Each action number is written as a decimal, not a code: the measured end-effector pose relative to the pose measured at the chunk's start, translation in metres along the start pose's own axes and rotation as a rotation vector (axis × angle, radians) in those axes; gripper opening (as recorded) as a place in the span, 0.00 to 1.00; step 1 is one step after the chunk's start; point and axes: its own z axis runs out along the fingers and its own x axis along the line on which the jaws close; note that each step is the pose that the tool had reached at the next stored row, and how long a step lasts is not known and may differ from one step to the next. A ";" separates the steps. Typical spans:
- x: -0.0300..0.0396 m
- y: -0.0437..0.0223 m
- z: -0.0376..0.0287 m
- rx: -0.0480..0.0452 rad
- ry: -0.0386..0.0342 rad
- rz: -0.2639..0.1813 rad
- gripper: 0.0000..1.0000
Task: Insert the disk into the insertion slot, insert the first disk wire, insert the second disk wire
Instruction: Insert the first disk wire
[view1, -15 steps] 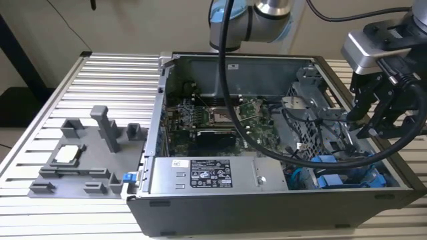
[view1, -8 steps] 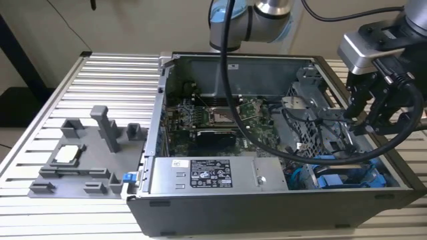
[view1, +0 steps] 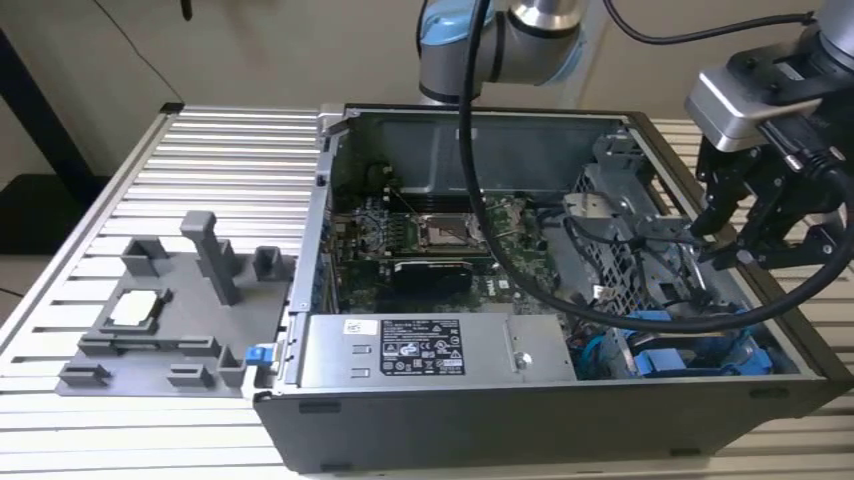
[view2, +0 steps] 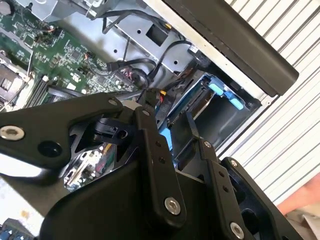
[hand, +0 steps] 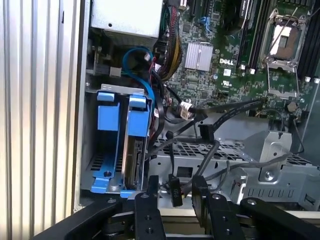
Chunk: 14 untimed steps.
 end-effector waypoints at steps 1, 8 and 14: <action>0.0002 -0.0016 0.0003 -0.0001 -0.0003 -0.001 0.40; 0.0004 -0.0014 0.0014 -0.0001 -0.0006 -0.002 0.40; 0.0003 -0.0002 0.0019 -0.0001 -0.0004 -0.002 0.39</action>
